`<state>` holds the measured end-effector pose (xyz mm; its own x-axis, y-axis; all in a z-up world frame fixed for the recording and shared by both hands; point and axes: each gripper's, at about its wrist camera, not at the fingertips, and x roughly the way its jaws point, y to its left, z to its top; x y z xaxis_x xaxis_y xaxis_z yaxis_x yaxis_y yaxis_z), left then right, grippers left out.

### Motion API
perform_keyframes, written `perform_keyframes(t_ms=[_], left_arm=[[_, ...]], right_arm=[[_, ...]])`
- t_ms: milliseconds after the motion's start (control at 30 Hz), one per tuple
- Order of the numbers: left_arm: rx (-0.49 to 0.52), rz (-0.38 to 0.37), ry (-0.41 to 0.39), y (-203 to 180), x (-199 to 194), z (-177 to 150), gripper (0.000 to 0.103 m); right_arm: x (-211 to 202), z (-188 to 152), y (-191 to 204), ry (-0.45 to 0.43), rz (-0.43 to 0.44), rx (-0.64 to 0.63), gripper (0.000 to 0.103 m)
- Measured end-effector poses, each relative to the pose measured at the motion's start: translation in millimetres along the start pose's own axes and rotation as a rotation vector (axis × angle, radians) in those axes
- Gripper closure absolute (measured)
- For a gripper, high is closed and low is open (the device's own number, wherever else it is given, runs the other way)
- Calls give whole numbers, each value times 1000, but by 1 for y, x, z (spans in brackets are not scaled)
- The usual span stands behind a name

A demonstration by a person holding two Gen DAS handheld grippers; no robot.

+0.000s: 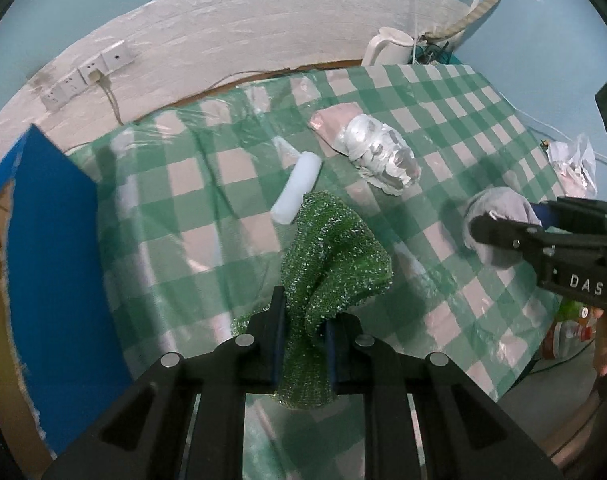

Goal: Organize soft objects
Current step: 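Carry the grey sock and green scrubber over the cardboard box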

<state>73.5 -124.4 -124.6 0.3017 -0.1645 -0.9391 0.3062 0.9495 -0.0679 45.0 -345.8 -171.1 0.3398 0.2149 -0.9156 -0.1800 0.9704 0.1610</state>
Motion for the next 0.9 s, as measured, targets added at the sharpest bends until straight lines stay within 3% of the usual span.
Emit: perform_keyframes(t_ms=[900], left_arm=[[-10, 50, -91, 26, -74, -41, 87]], right_arm=[[-39, -3, 72, -49, 19, -122, 67]])
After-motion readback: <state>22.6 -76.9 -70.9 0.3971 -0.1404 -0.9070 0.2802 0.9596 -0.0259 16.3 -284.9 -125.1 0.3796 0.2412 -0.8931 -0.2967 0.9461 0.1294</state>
